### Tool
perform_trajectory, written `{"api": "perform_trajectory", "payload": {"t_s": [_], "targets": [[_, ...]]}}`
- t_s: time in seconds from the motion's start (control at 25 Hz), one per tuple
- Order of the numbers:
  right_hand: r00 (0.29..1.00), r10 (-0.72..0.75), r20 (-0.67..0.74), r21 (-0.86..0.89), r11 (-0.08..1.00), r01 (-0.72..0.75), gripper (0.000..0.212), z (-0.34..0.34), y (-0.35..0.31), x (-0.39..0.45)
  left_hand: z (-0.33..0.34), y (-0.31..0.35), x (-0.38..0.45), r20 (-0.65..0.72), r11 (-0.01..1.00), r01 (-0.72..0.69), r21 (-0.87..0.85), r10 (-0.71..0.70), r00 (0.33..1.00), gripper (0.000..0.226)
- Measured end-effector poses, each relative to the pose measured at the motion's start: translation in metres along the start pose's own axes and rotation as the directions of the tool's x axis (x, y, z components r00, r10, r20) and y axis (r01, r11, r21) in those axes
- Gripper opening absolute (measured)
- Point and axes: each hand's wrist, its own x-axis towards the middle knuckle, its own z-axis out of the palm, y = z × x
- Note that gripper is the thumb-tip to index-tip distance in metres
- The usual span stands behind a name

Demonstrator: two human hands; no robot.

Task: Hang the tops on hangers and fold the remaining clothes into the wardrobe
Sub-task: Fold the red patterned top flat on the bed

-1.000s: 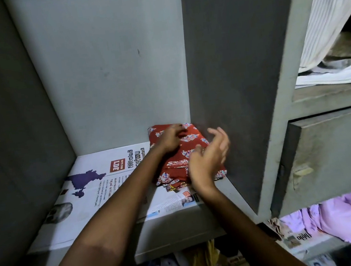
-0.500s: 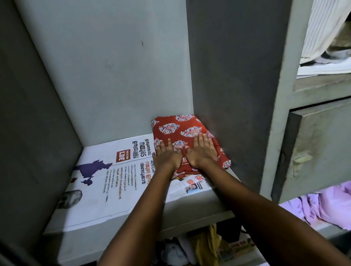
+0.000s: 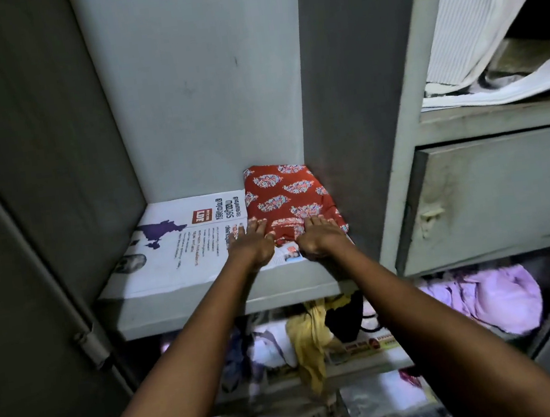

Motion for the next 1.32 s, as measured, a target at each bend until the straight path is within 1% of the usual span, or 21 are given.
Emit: {"api": "perform_trajectory", "payload": {"t_s": [0.04,0.08,0.16,0.2,0.24,0.32,0.36,0.44,0.52,0.6,0.64,0.72,0.8,0.88,0.92,1.0,1.08,1.16,1.2,1.28,1.32], "targets": [[0.999,-0.033,0.015,0.062,0.998,0.032,0.056,-0.003,0.000,-0.007,-0.001,0.001,-0.012,0.013,0.999,-0.021,-0.044,0.021,1.000,0.053],[0.998,-0.066,0.016,0.199,0.978,0.061,0.047,-0.007,0.001,-0.016,-0.001,0.003,-0.025,0.007,0.980,-0.048,-0.195,0.051,0.999,0.051],[0.993,-0.098,-0.061,0.530,0.840,0.115,0.034,-0.006,0.006,-0.037,0.003,0.007,-0.053,-0.095,0.838,-0.114,-0.534,0.074,0.993,0.044],[0.987,-0.099,-0.123,0.627,0.763,0.155,0.034,-0.003,0.010,-0.047,0.002,0.010,-0.064,-0.144,0.787,-0.133,-0.602,0.056,0.988,0.043],[0.977,-0.107,-0.186,0.671,0.712,0.206,0.035,0.000,0.015,-0.063,0.001,0.015,-0.079,-0.183,0.782,-0.136,-0.608,0.028,0.983,0.046],[0.948,-0.134,-0.289,0.687,0.661,0.303,0.038,0.010,0.028,-0.095,0.004,0.027,-0.106,-0.262,0.769,-0.129,-0.626,-0.052,0.964,0.050],[0.937,-0.130,-0.324,0.702,0.631,0.330,0.038,0.018,0.035,-0.111,0.007,0.036,-0.121,-0.296,0.715,-0.144,-0.684,-0.091,0.951,0.052],[0.910,-0.105,-0.402,0.748,0.536,0.392,0.035,0.035,0.053,-0.144,0.021,0.057,-0.157,-0.340,0.542,-0.219,-0.811,-0.133,0.931,0.053],[0.892,-0.047,-0.450,0.772,0.482,0.415,0.027,0.054,0.073,-0.179,0.049,0.079,-0.196,-0.301,0.395,-0.224,-0.891,-0.143,0.943,0.044],[0.899,0.002,-0.437,0.816,0.420,0.396,0.020,0.075,0.098,-0.219,0.081,0.100,-0.231,-0.207,0.326,-0.161,-0.932,-0.113,0.972,0.040],[0.914,0.030,-0.405,0.848,0.386,0.363,0.018,0.084,0.110,-0.239,0.094,0.110,-0.247,-0.164,0.316,-0.127,-0.940,-0.092,0.982,0.040],[0.945,0.089,-0.315,0.910,0.312,0.274,0.025,0.101,0.132,-0.274,0.117,0.128,-0.271,-0.062,0.328,-0.037,-0.944,-0.065,0.996,0.039],[0.972,0.146,-0.183,0.954,0.265,0.140,0.029,0.119,0.156,-0.307,0.138,0.146,-0.289,0.061,0.352,0.068,-0.933,-0.030,0.998,0.038],[0.986,0.168,-0.003,0.972,0.233,-0.036,0.023,0.137,0.178,-0.335,0.161,0.163,-0.302,0.172,0.386,0.147,-0.911,0.032,0.985,0.038],[0.979,0.181,0.095,0.969,0.207,-0.132,0.020,0.145,0.192,-0.350,0.175,0.174,-0.305,0.235,0.445,0.176,-0.878,0.081,0.969,0.038],[0.938,0.247,0.242,0.945,0.161,-0.286,0.026,0.161,0.220,-0.380,0.202,0.195,-0.320,0.381,0.547,0.229,-0.805,0.180,0.907,0.031],[0.884,0.341,0.321,0.926,0.081,-0.367,0.029,0.177,0.244,-0.414,0.233,0.217,-0.337,0.494,0.594,0.261,-0.761,0.269,0.827,0.022],[0.832,0.426,0.356,0.915,0.020,-0.402,0.028,0.191,0.263,-0.450,0.259,0.238,-0.355,0.567,0.651,0.252,-0.716,0.331,0.754,0.027],[0.804,0.469,0.366,0.913,-0.015,-0.407,0.030,0.194,0.271,-0.468,0.271,0.247,-0.363,0.586,0.673,0.240,-0.700,0.350,0.731,0.029],[0.705,0.589,0.394,0.902,-0.099,-0.421,0.044,0.207,0.292,-0.507,0.298,0.269,-0.383,0.641,0.703,0.245,-0.667,0.375,0.670,0.026],[0.662,0.631,0.403,0.899,-0.137,-0.416,0.045,0.215,0.303,-0.528,0.312,0.280,-0.396,0.670,0.722,0.236,-0.650,0.399,0.625,0.024]]}}
